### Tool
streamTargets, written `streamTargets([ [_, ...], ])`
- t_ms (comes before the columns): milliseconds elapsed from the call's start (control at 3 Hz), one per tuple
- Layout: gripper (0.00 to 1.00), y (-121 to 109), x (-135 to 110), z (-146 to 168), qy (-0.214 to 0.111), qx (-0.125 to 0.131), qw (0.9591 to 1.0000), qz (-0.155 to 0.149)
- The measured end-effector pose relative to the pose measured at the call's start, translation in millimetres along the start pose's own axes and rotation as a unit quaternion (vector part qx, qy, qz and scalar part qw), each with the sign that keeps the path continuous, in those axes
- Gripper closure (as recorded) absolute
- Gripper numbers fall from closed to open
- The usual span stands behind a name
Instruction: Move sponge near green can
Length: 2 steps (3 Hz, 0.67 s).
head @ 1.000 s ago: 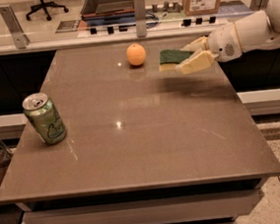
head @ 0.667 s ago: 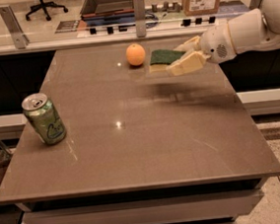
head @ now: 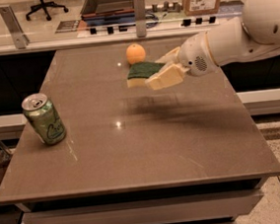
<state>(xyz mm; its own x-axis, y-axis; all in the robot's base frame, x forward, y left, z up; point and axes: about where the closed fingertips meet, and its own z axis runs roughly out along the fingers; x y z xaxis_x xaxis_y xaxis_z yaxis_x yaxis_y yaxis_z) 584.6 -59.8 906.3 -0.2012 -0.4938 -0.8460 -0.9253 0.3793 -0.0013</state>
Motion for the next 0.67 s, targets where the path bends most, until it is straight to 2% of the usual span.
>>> streamTargets([
  [667, 1.00, 60, -4, 11, 0.003, -0.053, 0.9984, -0.018],
])
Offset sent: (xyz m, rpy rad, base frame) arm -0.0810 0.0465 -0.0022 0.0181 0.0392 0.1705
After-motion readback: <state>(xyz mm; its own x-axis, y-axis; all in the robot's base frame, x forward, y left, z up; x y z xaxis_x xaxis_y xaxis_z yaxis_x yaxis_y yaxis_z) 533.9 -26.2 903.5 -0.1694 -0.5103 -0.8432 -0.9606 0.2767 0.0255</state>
